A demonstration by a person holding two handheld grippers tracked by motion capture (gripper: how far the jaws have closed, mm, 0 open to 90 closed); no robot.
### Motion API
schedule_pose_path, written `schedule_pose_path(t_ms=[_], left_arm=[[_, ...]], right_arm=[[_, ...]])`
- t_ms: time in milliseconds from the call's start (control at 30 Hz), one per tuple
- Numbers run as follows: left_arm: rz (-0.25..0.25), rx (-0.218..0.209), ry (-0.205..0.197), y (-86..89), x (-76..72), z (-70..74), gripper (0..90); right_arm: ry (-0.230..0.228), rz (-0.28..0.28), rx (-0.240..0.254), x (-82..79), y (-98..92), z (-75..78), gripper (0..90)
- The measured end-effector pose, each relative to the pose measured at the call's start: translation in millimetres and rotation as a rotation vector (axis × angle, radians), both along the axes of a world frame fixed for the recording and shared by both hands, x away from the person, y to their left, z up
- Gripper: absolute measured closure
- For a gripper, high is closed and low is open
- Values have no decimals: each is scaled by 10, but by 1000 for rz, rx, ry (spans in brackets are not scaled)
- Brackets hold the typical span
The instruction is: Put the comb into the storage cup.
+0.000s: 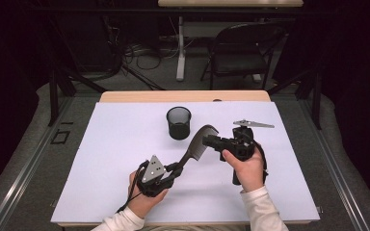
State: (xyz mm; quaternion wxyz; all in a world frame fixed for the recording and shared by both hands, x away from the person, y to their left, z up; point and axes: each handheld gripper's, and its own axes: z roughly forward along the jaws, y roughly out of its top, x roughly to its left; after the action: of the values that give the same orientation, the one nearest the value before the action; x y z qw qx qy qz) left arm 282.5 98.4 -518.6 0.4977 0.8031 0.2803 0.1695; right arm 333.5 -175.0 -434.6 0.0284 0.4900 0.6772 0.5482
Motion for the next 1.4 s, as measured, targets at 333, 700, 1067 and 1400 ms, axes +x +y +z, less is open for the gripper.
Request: schedule_pose_path(t_ms=[333,700,1067,1400], left_arm=[[-3,2,-1,-8,-8,-1,729],[-7,2,-1,-15,-12,-5,729],[-7,0,3,-19,-11,-12,729],[-5,6,0,-16,-4,-18,729]], right_arm=[[22,8,6,9,2,-14,730],[37,7,17,12,-4,-16,763],[54,14,45,29,-26,-34,797],[65,24,67,38,-36,-46,821]])
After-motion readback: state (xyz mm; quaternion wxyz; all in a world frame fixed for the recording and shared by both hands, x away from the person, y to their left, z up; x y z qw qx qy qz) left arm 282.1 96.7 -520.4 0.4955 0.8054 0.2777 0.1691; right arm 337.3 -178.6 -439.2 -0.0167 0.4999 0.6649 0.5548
